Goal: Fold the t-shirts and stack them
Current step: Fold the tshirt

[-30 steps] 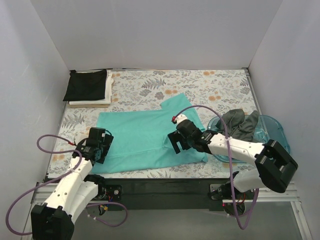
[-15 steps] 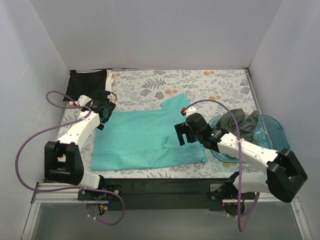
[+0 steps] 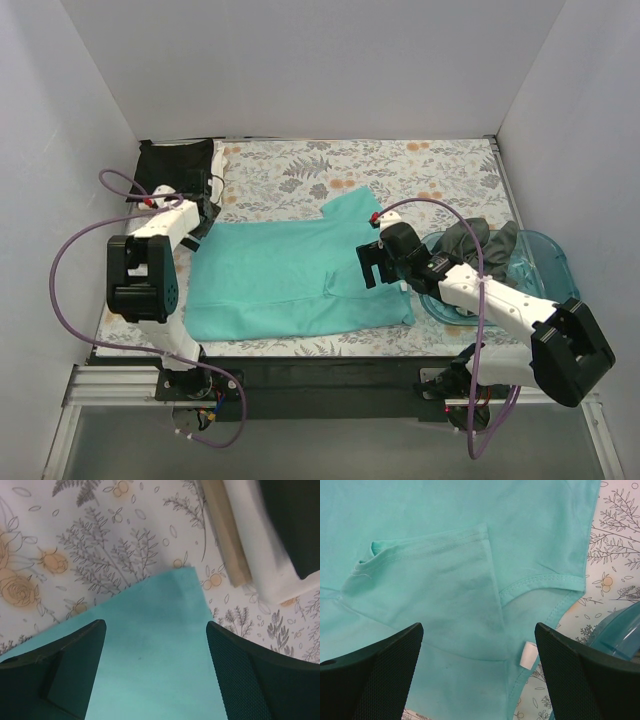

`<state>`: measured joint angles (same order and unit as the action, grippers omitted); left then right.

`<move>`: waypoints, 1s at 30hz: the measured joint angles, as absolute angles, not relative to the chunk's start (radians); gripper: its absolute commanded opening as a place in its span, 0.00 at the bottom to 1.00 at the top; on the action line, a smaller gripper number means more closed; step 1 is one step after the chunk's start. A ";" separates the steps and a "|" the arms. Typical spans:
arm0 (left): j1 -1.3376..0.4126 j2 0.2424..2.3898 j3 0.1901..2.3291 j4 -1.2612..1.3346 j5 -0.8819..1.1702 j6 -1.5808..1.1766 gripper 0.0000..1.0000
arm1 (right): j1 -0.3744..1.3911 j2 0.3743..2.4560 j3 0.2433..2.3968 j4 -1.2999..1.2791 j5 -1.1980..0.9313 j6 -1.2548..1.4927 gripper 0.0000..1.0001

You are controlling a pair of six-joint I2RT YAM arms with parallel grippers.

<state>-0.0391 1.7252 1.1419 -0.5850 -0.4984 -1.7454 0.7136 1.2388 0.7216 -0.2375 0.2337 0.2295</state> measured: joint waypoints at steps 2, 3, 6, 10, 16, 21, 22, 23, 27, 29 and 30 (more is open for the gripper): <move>-0.031 1.759 1.174 -0.569 -0.498 -1.726 0.77 | 0.710 1.239 0.722 -0.238 0.231 0.228 0.98; -0.031 1.776 1.194 -0.562 -0.498 -1.716 0.75 | 0.708 1.239 0.722 -0.237 0.229 0.228 0.98; -0.031 1.816 1.238 -0.540 -0.497 -1.689 0.71 | 0.700 1.243 0.722 -0.237 0.228 0.228 0.98; -0.032 1.828 1.246 -0.515 -0.493 -1.653 0.68 | 0.691 1.252 0.722 -0.237 0.225 0.228 0.98; -0.032 1.828 1.218 -0.430 -0.445 -1.588 0.66 | 0.681 1.256 0.722 -0.237 0.221 0.228 0.98; -0.032 1.828 1.173 -0.398 -0.427 -1.571 0.64 | 0.674 1.259 0.721 -0.236 0.210 0.227 0.98; -0.032 1.828 1.165 -0.391 -0.425 -1.570 0.63 | 0.673 1.259 0.721 -0.236 0.208 0.226 0.98; -0.032 1.829 1.159 -0.386 -0.424 -1.568 0.63 | 0.673 1.259 0.721 -0.236 0.206 0.225 0.98; -0.032 1.853 1.158 -0.375 -0.429 -1.567 0.59 | 0.667 1.265 0.721 -0.236 0.198 0.223 0.98; -0.033 1.876 1.171 -0.389 -0.450 -1.571 0.59 | 0.667 1.267 0.721 -0.236 0.194 0.221 0.98; -0.033 1.885 1.187 -0.401 -0.453 -1.576 0.58 | 0.667 1.267 0.721 -0.236 0.193 0.220 0.98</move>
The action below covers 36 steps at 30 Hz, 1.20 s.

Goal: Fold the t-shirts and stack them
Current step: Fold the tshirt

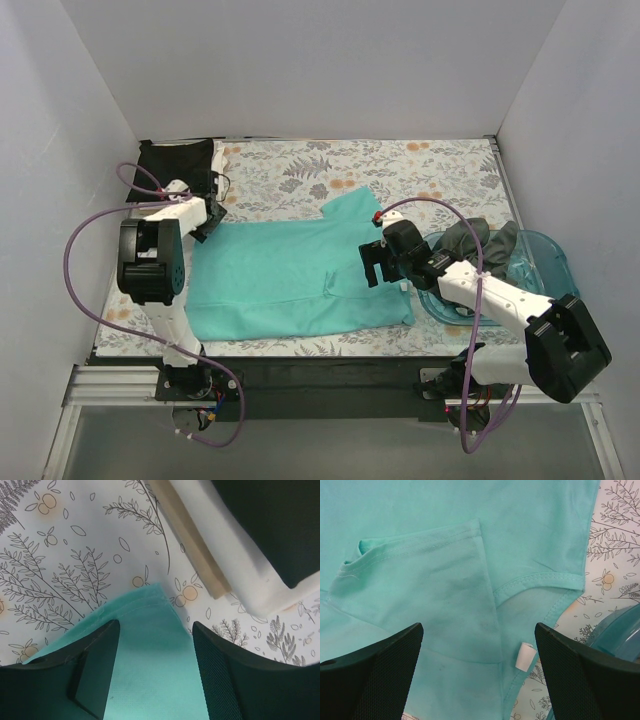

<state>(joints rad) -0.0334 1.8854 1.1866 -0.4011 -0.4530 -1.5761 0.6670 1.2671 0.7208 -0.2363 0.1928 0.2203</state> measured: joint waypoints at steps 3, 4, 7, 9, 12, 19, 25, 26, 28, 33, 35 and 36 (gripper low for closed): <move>-0.037 1.929 1.251 -0.470 -0.477 -1.588 0.57 | 0.665 1.267 0.720 -0.236 0.187 0.220 0.98; -0.039 1.945 1.276 -0.496 -0.488 -1.593 0.57 | 0.665 1.267 0.719 -0.236 0.186 0.219 0.98; -0.049 1.985 1.335 -0.562 -0.516 -1.600 0.57 | 0.661 1.267 0.714 -0.236 0.180 0.217 0.98; -0.054 2.002 1.362 -0.594 -0.526 -1.601 0.57 | 0.661 1.267 0.709 -0.236 0.179 0.216 0.98; -0.059 2.020 1.391 -0.630 -0.531 -1.599 0.56 | 0.660 1.267 0.707 -0.236 0.179 0.215 0.98; -0.061 2.031 1.419 -0.681 -0.513 -1.588 0.49 | 0.656 1.267 0.705 -0.236 0.178 0.213 0.98; -0.062 2.034 1.441 -0.731 -0.483 -1.559 0.41 | 0.656 1.267 0.704 -0.236 0.176 0.213 0.98; -0.062 2.038 1.450 -0.742 -0.479 -1.552 0.40 | 0.656 1.267 0.704 -0.236 0.176 0.213 0.98; -0.062 2.046 1.466 -0.762 -0.472 -1.544 0.37 | 0.655 1.267 0.704 -0.236 0.176 0.213 0.98; -0.063 2.056 1.486 -0.805 -0.471 -1.532 0.34 | 0.655 1.267 0.701 -0.235 0.176 0.213 0.98; -0.063 2.056 1.489 -0.820 -0.472 -1.530 0.32 | 0.655 1.267 0.696 -0.235 0.176 0.213 0.98; -0.063 2.057 1.492 -0.831 -0.472 -1.529 0.30 | 0.655 1.267 0.694 -0.235 0.176 0.213 0.98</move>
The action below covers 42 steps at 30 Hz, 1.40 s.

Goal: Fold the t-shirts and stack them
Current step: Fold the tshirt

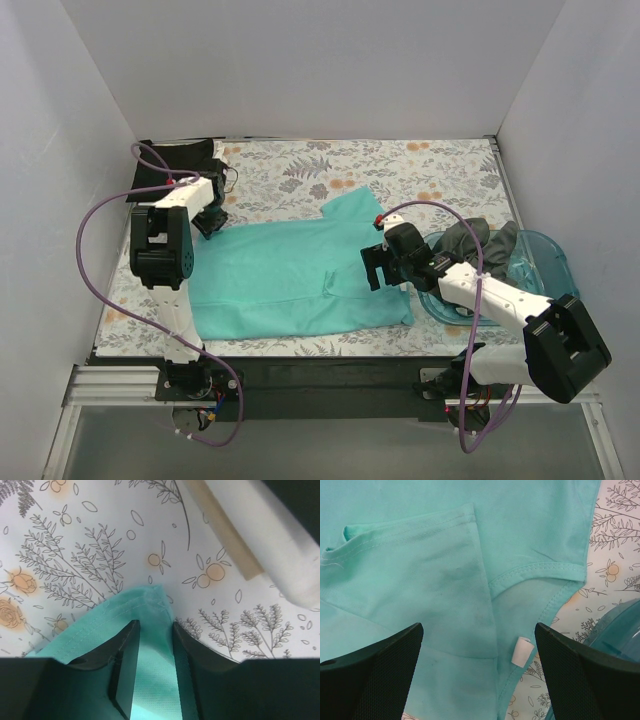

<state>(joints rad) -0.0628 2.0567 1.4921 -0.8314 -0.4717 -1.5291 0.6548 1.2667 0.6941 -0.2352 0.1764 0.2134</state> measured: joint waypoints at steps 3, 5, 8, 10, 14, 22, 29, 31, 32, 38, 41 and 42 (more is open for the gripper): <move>-0.063 2.059 1.501 -0.862 -0.480 -1.529 0.29 | 0.655 1.266 0.690 -0.236 0.176 0.213 0.98; -0.063 2.061 1.509 -0.875 -0.488 -1.525 0.28 | 0.655 1.265 0.690 -0.235 0.176 0.213 0.98; -0.063 2.074 1.529 -0.886 -0.492 -1.518 0.23 | 0.655 1.265 0.690 -0.235 0.176 0.213 0.98; -0.063 2.085 1.545 -0.890 -0.492 -1.513 0.21 | 0.655 1.264 0.690 -0.235 0.176 0.213 0.98; -0.063 2.106 1.582 -0.889 -0.491 -1.499 0.15 | 0.655 1.264 0.690 -0.235 0.177 0.213 0.98; -0.063 2.125 1.609 -0.894 -0.491 -1.488 0.00 | 0.655 1.251 0.690 -0.235 0.184 0.213 0.98; -0.063 2.104 1.559 -0.881 -0.497 -1.500 0.00 | 0.654 1.248 0.691 -0.236 0.231 0.213 0.98; -0.064 2.083 1.529 -0.876 -0.496 -1.504 0.00 | 0.653 1.251 0.708 -0.242 0.257 0.219 0.98; -0.064 2.074 1.514 -0.875 -0.496 -1.505 0.00 | 0.651 1.257 0.727 -0.245 0.270 0.224 0.98; -0.075 1.994 1.446 -0.844 -0.495 -1.520 0.00 | 0.632 1.370 0.948 -0.239 0.337 0.244 0.98; -0.084 1.951 1.441 -0.828 -0.498 -1.527 0.00 | 0.614 1.470 1.082 -0.222 0.354 0.229 0.98; -0.086 1.938 1.439 -0.825 -0.500 -1.531 0.00 | 0.607 1.509 1.129 -0.220 0.358 0.222 0.98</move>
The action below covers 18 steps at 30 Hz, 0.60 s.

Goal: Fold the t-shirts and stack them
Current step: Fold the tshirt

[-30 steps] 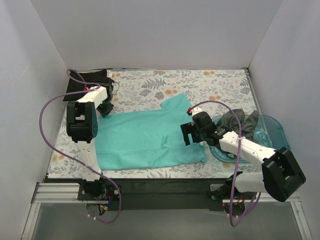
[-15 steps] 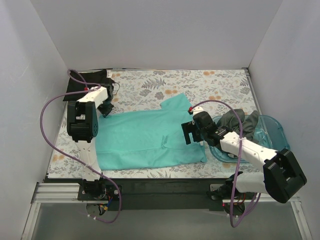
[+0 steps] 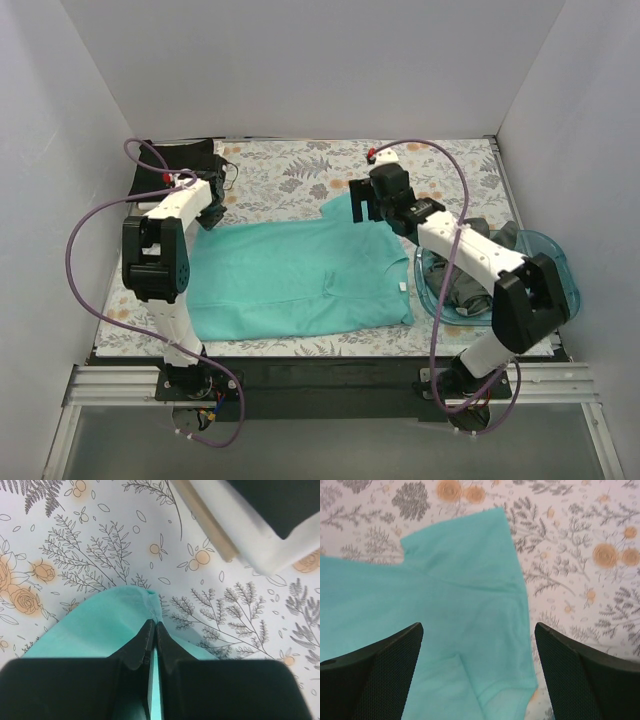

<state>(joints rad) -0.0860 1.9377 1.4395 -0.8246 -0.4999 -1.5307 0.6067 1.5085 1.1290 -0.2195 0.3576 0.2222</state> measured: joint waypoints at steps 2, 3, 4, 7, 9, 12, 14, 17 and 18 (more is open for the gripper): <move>-0.089 1.917 1.431 -0.814 -0.505 -1.539 0.00 | 0.585 1.591 1.213 -0.206 0.361 0.202 0.98; -0.091 1.911 1.427 -0.811 -0.507 -1.542 0.00 | 0.572 1.632 1.254 -0.206 0.363 0.193 0.98; -0.091 1.902 1.417 -0.804 -0.509 -1.546 0.00 | 0.559 1.676 1.293 -0.205 0.361 0.181 0.98; -0.094 1.890 1.397 -0.800 -0.510 -1.551 0.00 | 0.514 1.811 1.412 -0.207 0.349 0.158 0.95; -0.097 1.887 1.385 -0.797 -0.514 -1.552 0.00 | 0.483 1.903 1.492 -0.208 0.323 0.150 0.94; -0.099 1.883 1.367 -0.794 -0.520 -1.557 0.00 | 0.447 2.043 1.618 -0.208 0.275 0.139 0.92; -0.101 1.883 1.364 -0.793 -0.524 -1.560 0.00 | 0.429 2.126 1.695 -0.210 0.248 0.126 0.92; -0.101 1.883 1.362 -0.791 -0.525 -1.562 0.00 | 0.421 2.225 1.794 -0.215 0.232 0.110 0.91; -0.101 1.883 1.360 -0.789 -0.524 -1.562 0.00 | 0.421 2.260 1.829 -0.215 0.228 0.104 0.90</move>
